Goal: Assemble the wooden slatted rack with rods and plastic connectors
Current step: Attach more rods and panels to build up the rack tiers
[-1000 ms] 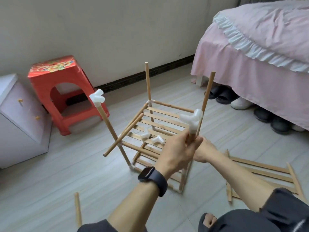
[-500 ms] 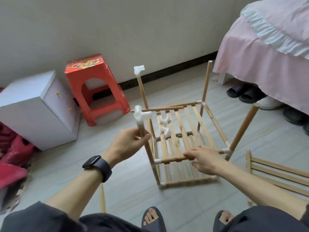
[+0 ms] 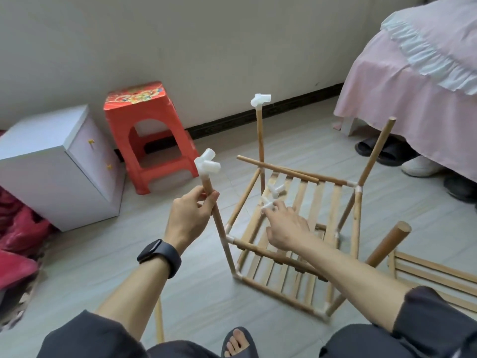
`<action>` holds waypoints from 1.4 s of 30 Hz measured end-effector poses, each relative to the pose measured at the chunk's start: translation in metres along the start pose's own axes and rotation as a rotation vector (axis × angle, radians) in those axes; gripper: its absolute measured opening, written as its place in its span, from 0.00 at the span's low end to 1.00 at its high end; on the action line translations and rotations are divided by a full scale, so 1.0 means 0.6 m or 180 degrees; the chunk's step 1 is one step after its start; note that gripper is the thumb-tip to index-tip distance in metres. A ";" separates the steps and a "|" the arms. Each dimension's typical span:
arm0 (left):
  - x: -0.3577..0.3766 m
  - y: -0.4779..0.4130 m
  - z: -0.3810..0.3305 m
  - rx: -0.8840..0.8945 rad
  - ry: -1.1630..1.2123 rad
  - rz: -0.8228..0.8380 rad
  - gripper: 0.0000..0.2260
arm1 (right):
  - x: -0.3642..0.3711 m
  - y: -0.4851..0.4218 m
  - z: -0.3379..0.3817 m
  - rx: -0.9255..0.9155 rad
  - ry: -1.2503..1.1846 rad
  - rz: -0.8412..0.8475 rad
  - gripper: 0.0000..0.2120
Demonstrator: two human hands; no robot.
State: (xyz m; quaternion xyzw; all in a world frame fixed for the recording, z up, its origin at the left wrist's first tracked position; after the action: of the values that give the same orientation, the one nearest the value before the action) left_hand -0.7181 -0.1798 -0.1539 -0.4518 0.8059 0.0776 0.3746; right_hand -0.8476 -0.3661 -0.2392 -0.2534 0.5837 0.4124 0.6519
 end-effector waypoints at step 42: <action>0.185 0.143 -0.287 0.1576 -0.0308 0.1801 0.09 | -0.297 0.248 -0.154 -0.0047 -0.2726 -0.1612 0.15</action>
State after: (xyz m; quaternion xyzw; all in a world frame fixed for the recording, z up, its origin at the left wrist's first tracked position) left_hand -0.9121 -0.2840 -0.1253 -0.1029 0.8746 0.0022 0.4738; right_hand -1.0187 -0.4050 -0.0615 -0.1997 0.1807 0.3123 0.9110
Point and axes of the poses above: each hand's wrist, its own y-axis away from the middle knuckle, its own x-axis out of the palm, z = x × y, the point moved 3 cm from there along -y, towards the middle knuckle, and after that the axes turned 3 degrees about x, right-handed, at the moved point
